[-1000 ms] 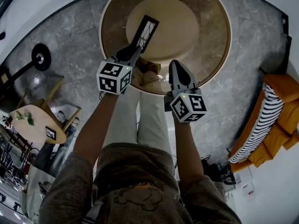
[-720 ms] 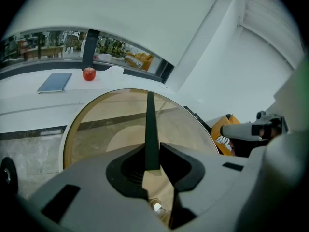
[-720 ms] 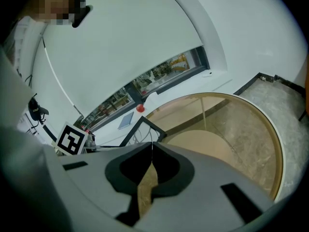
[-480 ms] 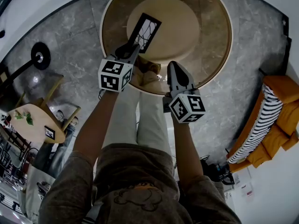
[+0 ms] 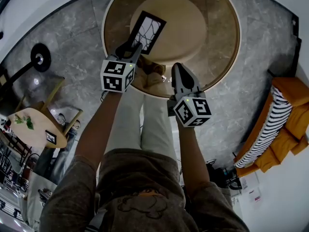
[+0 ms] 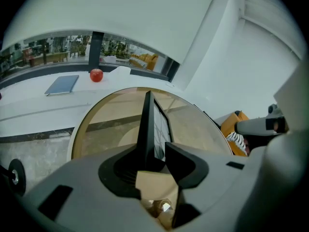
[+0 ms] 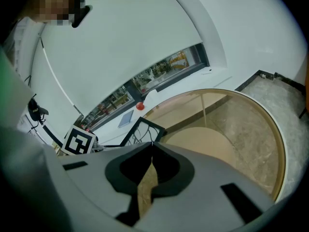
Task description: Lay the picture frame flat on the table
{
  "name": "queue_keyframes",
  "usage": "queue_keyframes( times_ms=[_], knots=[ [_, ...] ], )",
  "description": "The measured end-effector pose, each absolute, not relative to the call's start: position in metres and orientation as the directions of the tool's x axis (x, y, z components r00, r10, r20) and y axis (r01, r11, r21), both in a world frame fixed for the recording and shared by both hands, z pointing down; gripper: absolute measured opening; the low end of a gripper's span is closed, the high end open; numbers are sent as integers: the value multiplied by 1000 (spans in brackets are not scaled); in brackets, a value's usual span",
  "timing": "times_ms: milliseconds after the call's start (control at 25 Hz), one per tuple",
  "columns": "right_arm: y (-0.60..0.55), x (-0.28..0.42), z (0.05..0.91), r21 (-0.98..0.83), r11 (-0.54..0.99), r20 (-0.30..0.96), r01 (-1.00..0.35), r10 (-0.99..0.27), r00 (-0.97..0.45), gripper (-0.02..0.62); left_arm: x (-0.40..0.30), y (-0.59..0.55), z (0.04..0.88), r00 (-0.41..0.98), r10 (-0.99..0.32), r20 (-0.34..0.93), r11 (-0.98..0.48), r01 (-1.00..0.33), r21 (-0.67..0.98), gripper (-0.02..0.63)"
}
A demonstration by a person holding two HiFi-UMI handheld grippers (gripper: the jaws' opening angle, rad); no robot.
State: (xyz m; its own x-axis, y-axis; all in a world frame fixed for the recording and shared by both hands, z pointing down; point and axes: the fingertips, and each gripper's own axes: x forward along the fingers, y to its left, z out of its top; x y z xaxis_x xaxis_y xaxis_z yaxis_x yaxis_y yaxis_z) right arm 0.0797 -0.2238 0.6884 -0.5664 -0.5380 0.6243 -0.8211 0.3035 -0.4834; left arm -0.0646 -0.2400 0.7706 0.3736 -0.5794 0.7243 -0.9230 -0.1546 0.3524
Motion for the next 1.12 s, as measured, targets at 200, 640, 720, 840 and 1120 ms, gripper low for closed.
queue_keyframes(
  times_ms=[200, 640, 720, 840, 1120],
  knots=[
    [-226, 79, 690, -486, 305, 624, -819, -535, -570, 20, -69, -242, 776, 344, -581, 738, -133, -934, 331, 175],
    [-225, 81, 696, -486, 306, 636, -819, -519, -571, 20, -80, -242, 787, 296, -580, 759, -86, -949, 304, 226],
    [-226, 80, 697, -485, 307, 637, -819, -517, -572, 20, -81, -242, 789, 295, -582, 758, -82, -949, 306, 229],
    [-227, 80, 698, -486, 307, 639, -818, -515, -572, 20, -81, -242, 790, 289, -584, 759, -81, -951, 299, 235],
    [-225, 79, 703, -489, 305, 644, -817, -505, -574, 20, -83, -241, 795, 276, -581, 766, -65, -954, 294, 249]
  ],
)
